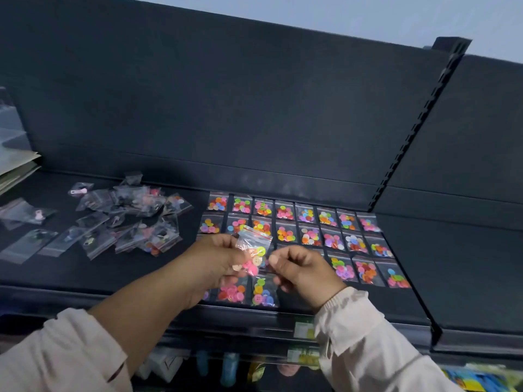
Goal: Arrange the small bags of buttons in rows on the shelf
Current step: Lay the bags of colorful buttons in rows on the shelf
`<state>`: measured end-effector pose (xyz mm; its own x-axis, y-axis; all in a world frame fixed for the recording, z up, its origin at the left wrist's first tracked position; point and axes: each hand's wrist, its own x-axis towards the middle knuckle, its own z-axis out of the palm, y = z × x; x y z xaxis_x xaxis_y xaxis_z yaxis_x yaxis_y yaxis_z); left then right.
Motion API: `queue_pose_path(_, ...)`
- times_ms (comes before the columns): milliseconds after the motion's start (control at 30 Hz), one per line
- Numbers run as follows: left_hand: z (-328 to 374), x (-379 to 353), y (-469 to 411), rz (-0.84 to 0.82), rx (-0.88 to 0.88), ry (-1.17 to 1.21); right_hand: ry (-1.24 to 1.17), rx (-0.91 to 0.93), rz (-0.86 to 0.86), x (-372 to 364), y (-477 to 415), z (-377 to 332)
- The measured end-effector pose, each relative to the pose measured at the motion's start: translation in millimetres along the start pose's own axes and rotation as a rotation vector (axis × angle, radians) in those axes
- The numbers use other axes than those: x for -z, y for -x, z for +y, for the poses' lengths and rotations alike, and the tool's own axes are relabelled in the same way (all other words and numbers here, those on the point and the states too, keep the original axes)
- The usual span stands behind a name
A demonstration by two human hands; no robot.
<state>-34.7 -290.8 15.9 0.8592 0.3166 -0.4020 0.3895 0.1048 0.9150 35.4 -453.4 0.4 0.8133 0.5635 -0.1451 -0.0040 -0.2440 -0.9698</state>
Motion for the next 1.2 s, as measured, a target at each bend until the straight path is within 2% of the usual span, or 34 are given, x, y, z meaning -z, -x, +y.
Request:
queue_pose_path(67,0.1,-12.4,0.4,-0.033,-0.001,0.009,-0.143,-0.07,-0.033,2.7,2.7,-5.1)
queue_pose_path(167,-0.8,-28.3,1.2,-0.07,-0.026,-0.012,-0.146,-0.121,0.005,13.0,5.2,-5.4)
queue_pose_path(300,-10.6,-32.0,-1.4,-0.002,-0.201,-0.382,-0.036,-0.18,0.136,42.6,7.8,4.1)
queue_pose_path(467,-28.3,-32.1,-2.1,0.014,-0.519,-0.924,0.305,-0.263,0.138,54.5,7.8,30.4)
queue_pose_path(600,-38.3,-33.9,-6.6,-0.015,-0.633,-1.131,0.677,-0.221,0.141,50.9,2.1,39.3)
queue_pose_path(767,-46.1,-35.8,-11.8,-0.043,-0.639,-1.211,0.907,-0.239,0.145,51.0,10.2,31.1)
queue_pose_path(867,-46.0,-35.8,-12.7,-0.047,-0.633,-1.212,0.949,-0.102,0.213,51.2,14.5,26.1)
queue_pose_path(933,-44.3,-36.6,-13.9,-0.055,-0.637,-1.234,0.912,-0.055,0.144,49.3,12.7,25.6)
queue_pose_path(1033,-44.0,-38.2,-17.2,-0.075,-0.635,-1.28,0.897,-0.101,-0.053,44.4,9.6,28.5)
queue_pose_path(1200,-49.8,-38.7,-23.6,-0.069,-0.644,-1.327,0.878,-0.053,-0.082,36.8,4.6,31.2)
